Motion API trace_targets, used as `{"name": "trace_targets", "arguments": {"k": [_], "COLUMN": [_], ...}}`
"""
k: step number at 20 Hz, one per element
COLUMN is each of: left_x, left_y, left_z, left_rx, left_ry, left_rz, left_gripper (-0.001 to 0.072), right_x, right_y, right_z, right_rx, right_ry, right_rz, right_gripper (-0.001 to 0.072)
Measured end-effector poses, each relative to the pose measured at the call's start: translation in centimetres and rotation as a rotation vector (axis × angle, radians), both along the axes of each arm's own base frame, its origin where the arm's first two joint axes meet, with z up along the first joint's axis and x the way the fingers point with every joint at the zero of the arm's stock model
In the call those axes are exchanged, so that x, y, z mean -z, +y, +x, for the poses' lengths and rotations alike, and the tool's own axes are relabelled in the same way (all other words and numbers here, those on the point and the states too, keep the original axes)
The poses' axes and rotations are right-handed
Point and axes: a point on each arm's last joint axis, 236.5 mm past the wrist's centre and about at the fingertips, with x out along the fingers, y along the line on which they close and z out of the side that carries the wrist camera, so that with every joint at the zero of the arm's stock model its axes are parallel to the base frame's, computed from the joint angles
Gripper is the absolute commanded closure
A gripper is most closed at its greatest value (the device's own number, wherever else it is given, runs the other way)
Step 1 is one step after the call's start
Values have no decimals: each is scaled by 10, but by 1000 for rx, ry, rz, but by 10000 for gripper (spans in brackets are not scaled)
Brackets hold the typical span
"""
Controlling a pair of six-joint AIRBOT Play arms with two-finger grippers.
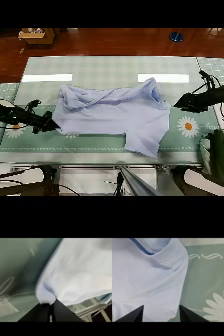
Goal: Fold the shirts.
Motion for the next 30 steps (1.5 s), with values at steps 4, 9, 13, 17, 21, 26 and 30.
{"name": "trace_targets", "arguments": {"k": [4,9,13,17,21,26,30], "left_x": [0,-4,-13,-21,-23,-32,-77], "left_y": [-3,5,11,8,6,-3,-16], "left_z": [3,21,31,33,34,43,73], "left_rx": [-4,17,42,49,53,47,47], "left_ry": [5,-91,-162,-182,-190,-234,-388], "left_rz": [-2,36,67,50,43,-3,-83], "left_gripper": [683,683,683,683,683,683,684], "right_x": [-3,27,58,76,88,101,44], "right_y": [-9,-13,6,26,43,46,60], "right_z": [-7,-40,-63,-64,-73,-69,-29], "right_rx": [-3,49,97,188,263,339,253], "right_ry": [-2,93,145,130,156,126,-73], "right_rz": [-38,12,93,179,244,259,377], "right_gripper": [179,177,179,181,268,682,682]}}
